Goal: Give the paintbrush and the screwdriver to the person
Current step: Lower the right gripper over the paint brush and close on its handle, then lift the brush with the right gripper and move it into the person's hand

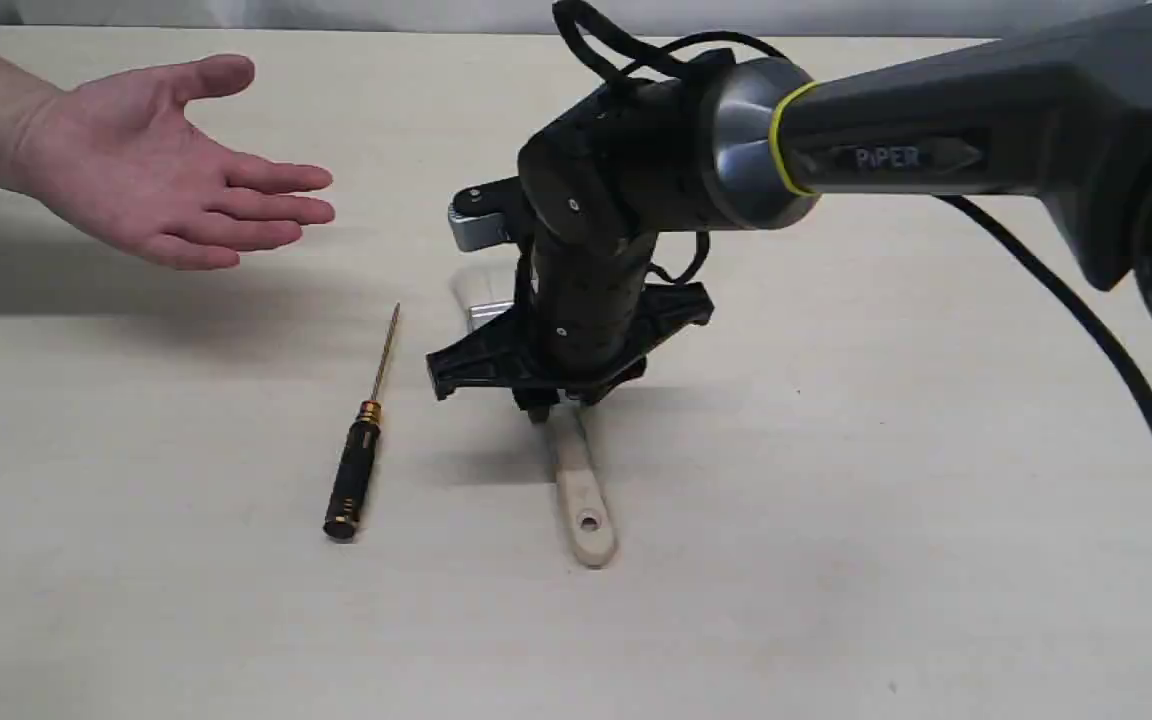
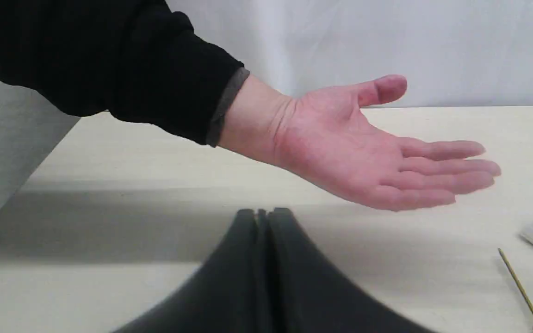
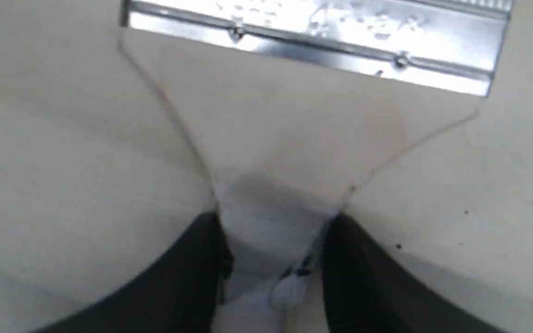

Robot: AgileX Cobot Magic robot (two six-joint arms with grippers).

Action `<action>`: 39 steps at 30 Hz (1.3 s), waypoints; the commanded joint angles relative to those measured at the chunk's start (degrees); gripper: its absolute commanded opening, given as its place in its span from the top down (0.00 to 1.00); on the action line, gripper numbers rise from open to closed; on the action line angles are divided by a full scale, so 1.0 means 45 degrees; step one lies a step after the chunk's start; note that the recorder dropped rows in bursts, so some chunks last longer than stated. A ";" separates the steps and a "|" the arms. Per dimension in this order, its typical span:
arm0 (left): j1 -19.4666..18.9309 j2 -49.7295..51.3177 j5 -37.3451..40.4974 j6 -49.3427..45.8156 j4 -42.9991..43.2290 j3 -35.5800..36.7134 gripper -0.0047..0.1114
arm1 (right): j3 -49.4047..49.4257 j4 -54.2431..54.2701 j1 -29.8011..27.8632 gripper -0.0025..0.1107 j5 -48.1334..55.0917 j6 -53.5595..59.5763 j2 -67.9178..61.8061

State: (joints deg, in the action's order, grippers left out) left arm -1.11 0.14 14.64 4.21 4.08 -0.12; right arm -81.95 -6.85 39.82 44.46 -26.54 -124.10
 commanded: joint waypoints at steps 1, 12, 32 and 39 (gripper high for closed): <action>0.0105 -0.0032 -0.0077 0.0026 -0.0006 0.0026 0.96 | 0.0224 -0.0681 -0.0076 0.94 0.1040 0.0737 -0.0369; 0.0105 -0.0032 -0.0069 0.0026 -0.0055 0.0026 0.96 | -0.0608 -0.0681 0.0655 0.94 0.1921 0.1326 0.2330; 0.0105 -0.0032 -0.0069 0.0026 -0.0055 0.0026 0.96 | -0.4526 -0.0295 0.3176 0.93 -0.1795 0.1714 0.2236; 0.0105 -0.0032 -0.0077 0.0026 -0.0001 0.0026 0.96 | -0.4553 -0.0295 0.3176 0.60 -0.2045 0.1737 0.0653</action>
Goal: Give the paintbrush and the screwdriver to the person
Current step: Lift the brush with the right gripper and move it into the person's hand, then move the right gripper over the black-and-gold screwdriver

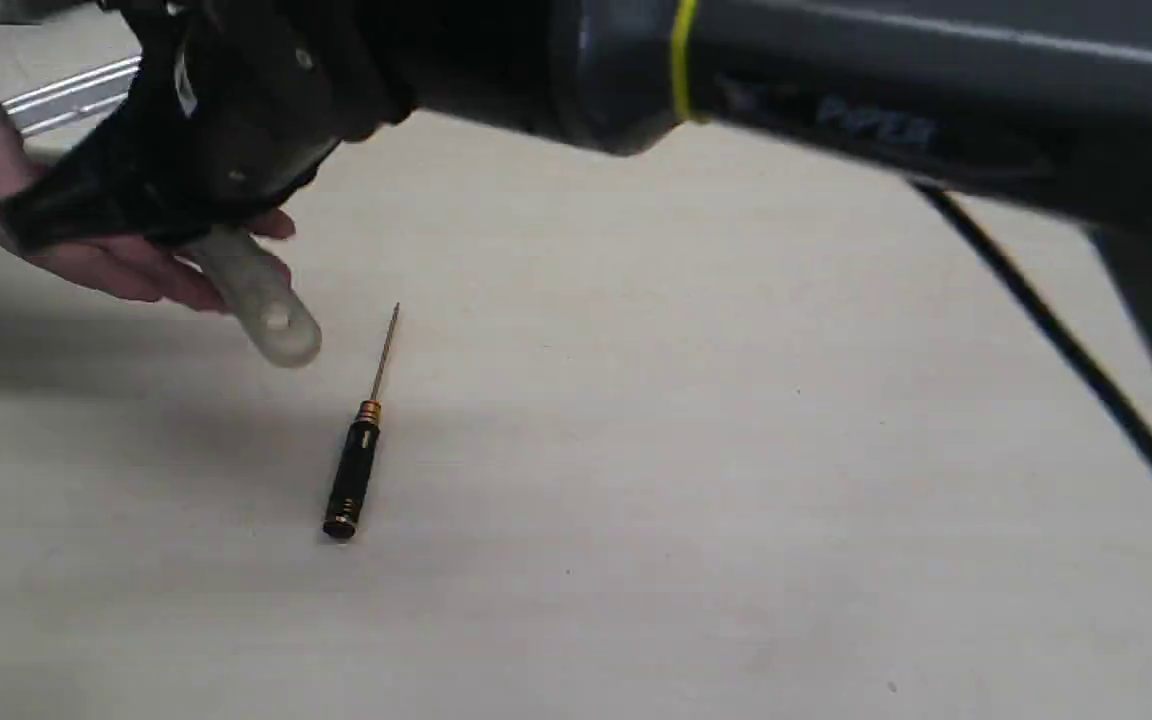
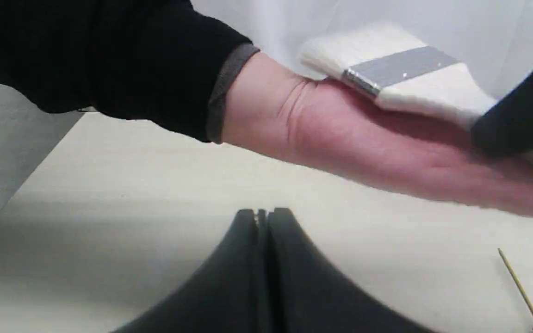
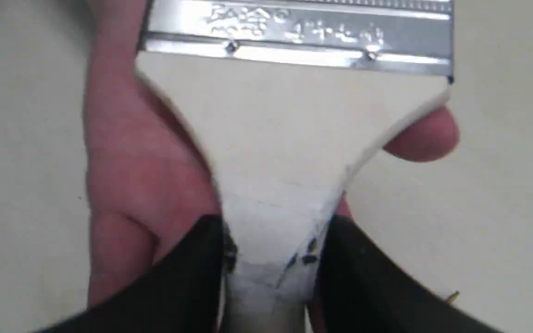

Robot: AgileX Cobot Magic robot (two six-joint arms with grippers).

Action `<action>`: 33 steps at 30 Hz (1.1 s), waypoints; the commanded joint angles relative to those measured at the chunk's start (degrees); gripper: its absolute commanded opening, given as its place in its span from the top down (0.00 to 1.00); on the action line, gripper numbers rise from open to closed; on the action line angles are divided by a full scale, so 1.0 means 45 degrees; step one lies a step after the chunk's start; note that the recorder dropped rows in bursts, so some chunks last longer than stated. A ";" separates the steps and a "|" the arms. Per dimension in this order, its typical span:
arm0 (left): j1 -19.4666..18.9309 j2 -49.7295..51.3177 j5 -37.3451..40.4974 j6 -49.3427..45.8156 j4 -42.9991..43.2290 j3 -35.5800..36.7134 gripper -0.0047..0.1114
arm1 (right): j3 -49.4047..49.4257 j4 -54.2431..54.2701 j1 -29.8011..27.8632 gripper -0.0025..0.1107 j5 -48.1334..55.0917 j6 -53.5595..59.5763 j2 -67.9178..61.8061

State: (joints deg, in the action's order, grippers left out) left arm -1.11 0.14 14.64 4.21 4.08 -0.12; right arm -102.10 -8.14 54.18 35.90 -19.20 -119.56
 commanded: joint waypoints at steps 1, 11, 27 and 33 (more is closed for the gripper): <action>0.0105 -0.0032 -0.0077 0.0026 -0.0001 0.0026 0.96 | -0.0075 -0.0007 -0.0016 0.57 -0.0112 0.0107 -0.0387; 0.0105 -0.0032 -0.0077 0.0026 -0.0001 0.0026 0.96 | -0.1233 -0.0007 -0.0016 0.53 0.3874 0.0033 0.0256; 0.0105 -0.0032 -0.0070 0.0026 -0.0052 0.0026 0.96 | -0.1953 0.0922 -0.0016 0.53 0.7376 -0.1594 0.0101; 0.0105 -0.0032 -0.0070 0.0026 -0.0052 0.0026 0.96 | -0.1953 0.0982 -0.0016 0.53 0.7312 -0.1594 -0.0817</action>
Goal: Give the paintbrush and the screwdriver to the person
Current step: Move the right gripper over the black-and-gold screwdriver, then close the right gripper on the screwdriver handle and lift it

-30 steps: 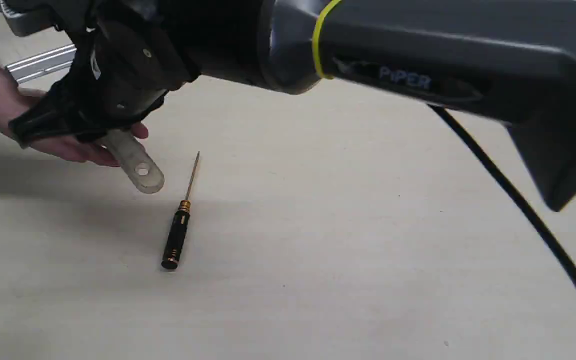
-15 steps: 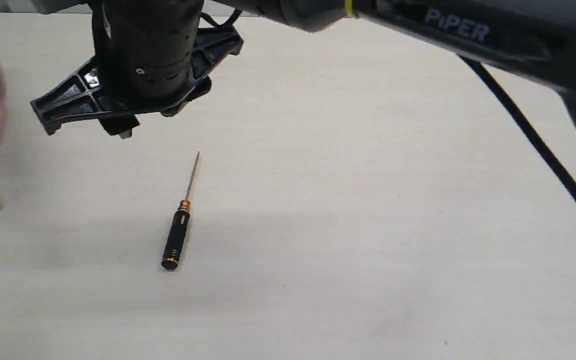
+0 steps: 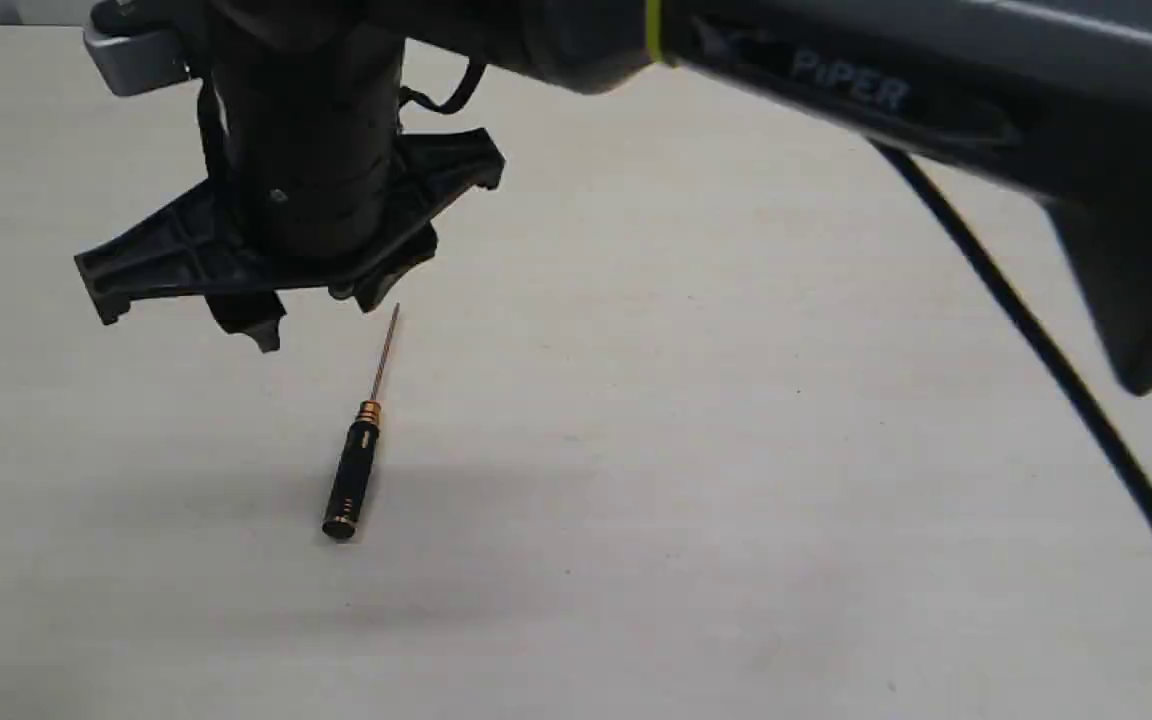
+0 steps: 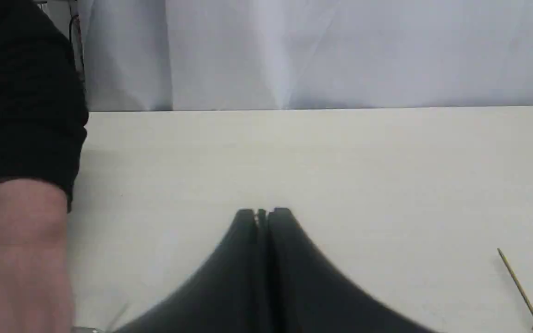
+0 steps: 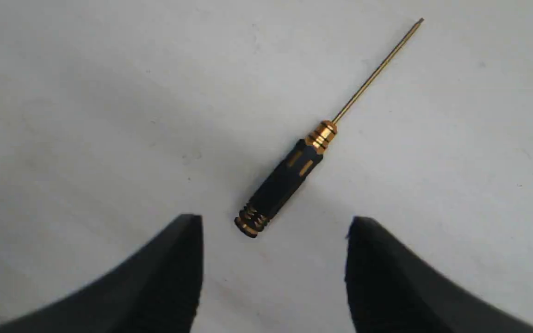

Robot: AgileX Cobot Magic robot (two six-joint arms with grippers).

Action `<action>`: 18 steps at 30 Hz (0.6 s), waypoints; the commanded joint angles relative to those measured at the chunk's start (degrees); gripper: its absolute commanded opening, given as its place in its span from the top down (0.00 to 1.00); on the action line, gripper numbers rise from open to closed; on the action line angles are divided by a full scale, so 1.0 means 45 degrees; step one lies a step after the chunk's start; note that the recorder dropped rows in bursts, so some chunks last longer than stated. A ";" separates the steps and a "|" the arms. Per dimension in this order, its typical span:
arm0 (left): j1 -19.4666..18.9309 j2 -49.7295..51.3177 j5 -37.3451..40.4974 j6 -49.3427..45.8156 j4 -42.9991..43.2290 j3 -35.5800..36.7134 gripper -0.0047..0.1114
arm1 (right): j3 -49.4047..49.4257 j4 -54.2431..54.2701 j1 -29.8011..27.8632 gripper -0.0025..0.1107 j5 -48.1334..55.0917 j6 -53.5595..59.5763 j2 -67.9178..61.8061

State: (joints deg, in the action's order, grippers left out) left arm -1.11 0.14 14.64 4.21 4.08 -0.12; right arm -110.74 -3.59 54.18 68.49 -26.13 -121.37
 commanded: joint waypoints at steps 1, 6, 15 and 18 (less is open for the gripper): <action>0.0105 -0.0032 -0.0070 0.0026 -0.0052 0.0026 0.96 | -0.0034 -0.0030 -0.0016 0.53 0.0051 -0.0054 -0.0610; 0.0105 -0.0032 -0.0070 0.0026 -0.0052 0.0026 0.96 | -0.0034 -0.0030 -0.0016 0.53 -0.0218 -0.0054 -0.1556; 0.0105 -0.0032 -0.0070 0.0026 -0.0052 0.0026 0.96 | -0.0034 -0.0060 -0.0016 0.53 -0.1215 -0.0054 -0.2754; 0.0105 -0.0032 -0.0070 0.0026 -0.0052 0.0026 0.96 | -0.0034 -0.0085 -0.0016 0.53 -0.1455 -0.0054 -0.3039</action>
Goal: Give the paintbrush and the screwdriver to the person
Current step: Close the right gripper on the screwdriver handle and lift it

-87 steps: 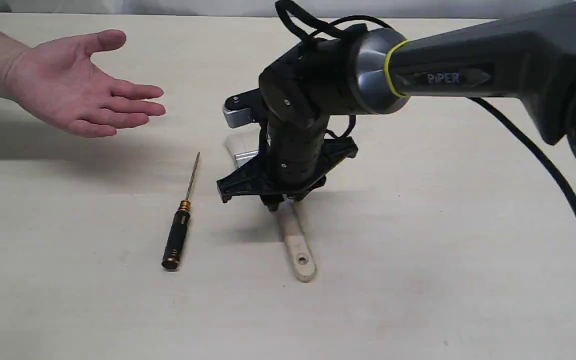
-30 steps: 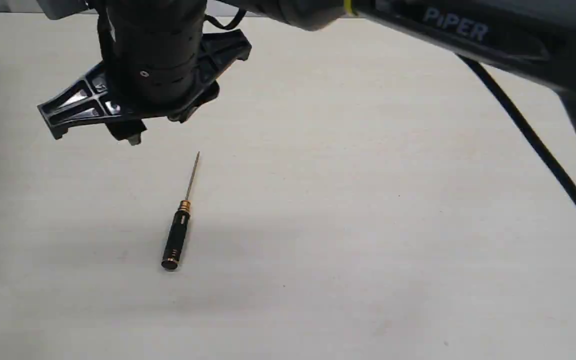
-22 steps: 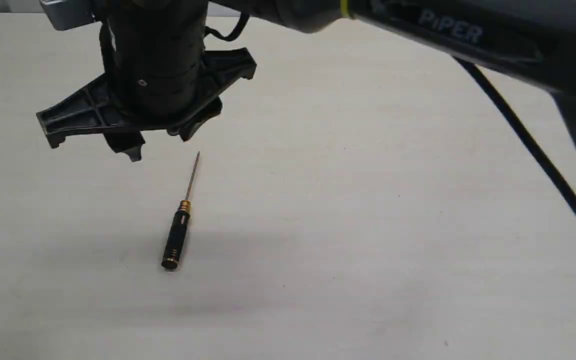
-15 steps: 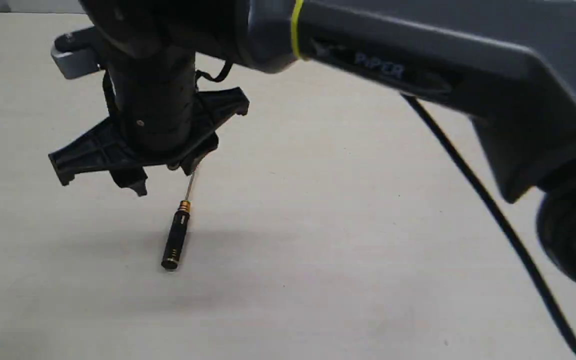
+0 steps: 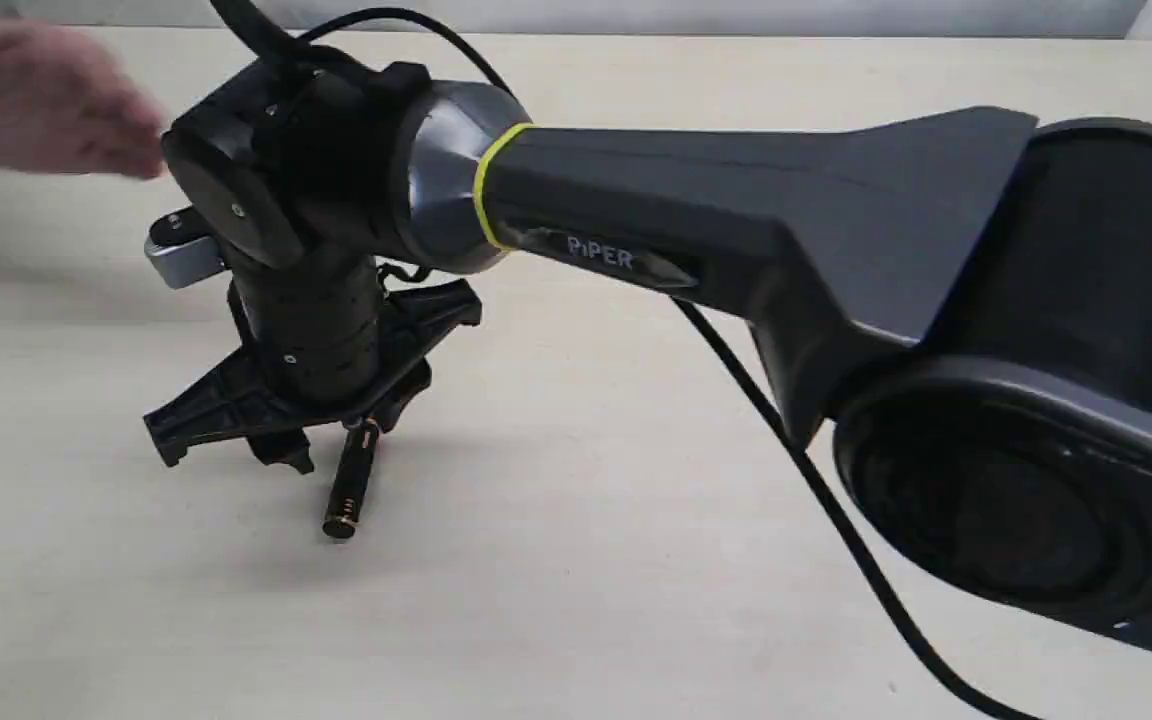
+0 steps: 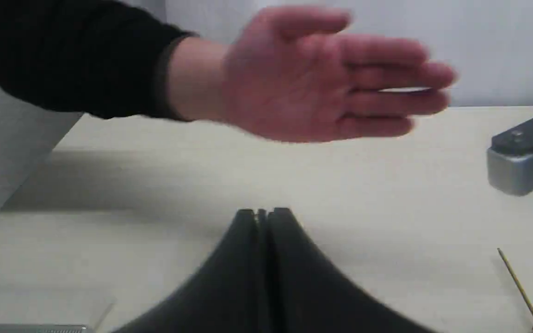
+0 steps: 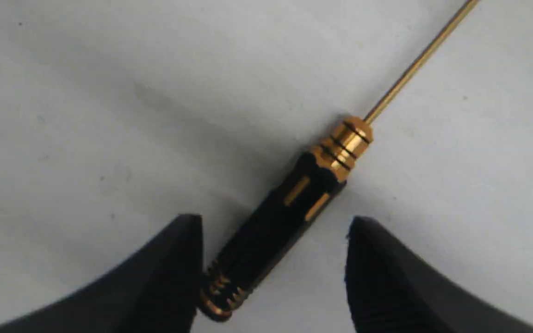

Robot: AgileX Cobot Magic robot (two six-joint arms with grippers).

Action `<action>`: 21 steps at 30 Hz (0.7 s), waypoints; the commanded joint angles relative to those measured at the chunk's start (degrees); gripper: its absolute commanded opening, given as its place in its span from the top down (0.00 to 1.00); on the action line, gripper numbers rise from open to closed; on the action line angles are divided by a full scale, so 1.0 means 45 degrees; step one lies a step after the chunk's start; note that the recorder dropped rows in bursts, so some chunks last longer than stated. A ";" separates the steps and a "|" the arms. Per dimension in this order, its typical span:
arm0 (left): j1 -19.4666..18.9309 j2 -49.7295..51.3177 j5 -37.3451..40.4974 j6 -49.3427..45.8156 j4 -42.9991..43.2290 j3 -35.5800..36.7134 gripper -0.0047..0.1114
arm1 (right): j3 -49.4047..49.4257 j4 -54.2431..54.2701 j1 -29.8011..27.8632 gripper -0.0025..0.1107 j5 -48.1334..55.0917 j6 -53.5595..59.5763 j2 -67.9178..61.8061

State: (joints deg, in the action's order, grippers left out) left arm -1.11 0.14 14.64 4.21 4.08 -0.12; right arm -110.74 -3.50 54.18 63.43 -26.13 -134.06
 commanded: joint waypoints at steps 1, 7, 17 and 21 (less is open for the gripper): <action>0.0105 -0.0032 -0.0070 0.0026 -0.0052 0.0026 0.96 | -0.0034 -0.0106 -0.0016 0.53 -0.0376 -0.0054 -0.0254; 0.0105 -0.0032 -0.0079 0.0026 -0.0002 0.0026 0.96 | -0.0034 -0.0106 -0.0016 0.54 -0.0316 -0.0054 -0.0798; 0.0105 -0.0032 -0.0079 0.0026 -0.0028 0.0026 0.96 | -0.0034 -0.0052 -0.0016 0.86 -0.0063 -0.0090 -0.1109; 0.0105 -0.0032 -0.0079 0.0026 -0.0028 0.0026 0.96 | -0.0034 -0.0100 -0.0016 0.94 0.0204 0.0677 -0.1109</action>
State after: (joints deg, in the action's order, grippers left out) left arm -1.11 0.14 14.64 4.21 4.08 -0.12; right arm -111.15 -3.38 54.18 62.87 -24.87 -138.25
